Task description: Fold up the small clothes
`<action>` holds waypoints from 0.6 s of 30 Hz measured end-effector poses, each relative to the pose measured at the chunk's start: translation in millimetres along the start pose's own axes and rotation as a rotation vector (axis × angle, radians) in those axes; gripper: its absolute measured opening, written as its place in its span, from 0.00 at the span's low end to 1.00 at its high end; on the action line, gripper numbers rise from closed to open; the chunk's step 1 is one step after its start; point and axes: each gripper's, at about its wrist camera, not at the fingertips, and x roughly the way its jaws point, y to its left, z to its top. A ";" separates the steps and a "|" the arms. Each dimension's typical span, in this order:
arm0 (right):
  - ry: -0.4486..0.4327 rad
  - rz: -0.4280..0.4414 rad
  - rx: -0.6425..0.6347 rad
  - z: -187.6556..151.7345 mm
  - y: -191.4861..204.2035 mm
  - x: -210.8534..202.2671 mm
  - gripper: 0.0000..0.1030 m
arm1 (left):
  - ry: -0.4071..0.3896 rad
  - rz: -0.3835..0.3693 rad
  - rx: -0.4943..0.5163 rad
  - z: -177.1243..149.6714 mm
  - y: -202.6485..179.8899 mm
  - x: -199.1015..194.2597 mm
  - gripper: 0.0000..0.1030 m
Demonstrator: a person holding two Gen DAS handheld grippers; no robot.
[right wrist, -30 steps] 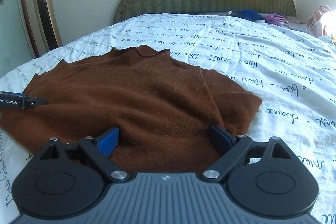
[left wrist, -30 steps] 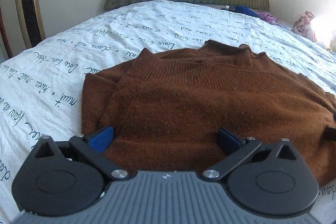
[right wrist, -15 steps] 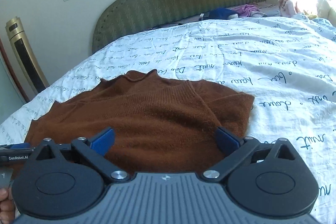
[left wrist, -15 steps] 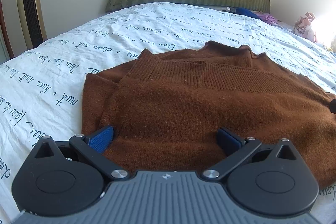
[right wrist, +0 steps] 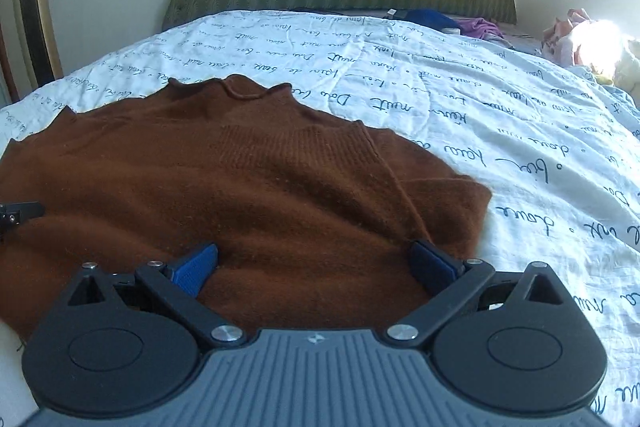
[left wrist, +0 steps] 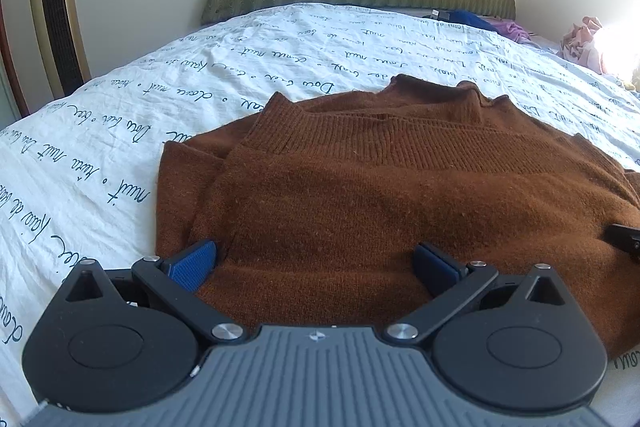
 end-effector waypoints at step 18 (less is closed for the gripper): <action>-0.002 0.041 -0.028 -15.3 13.7 -30.7 1.00 | 0.034 -0.097 0.094 -18.8 -17.0 -32.3 1.00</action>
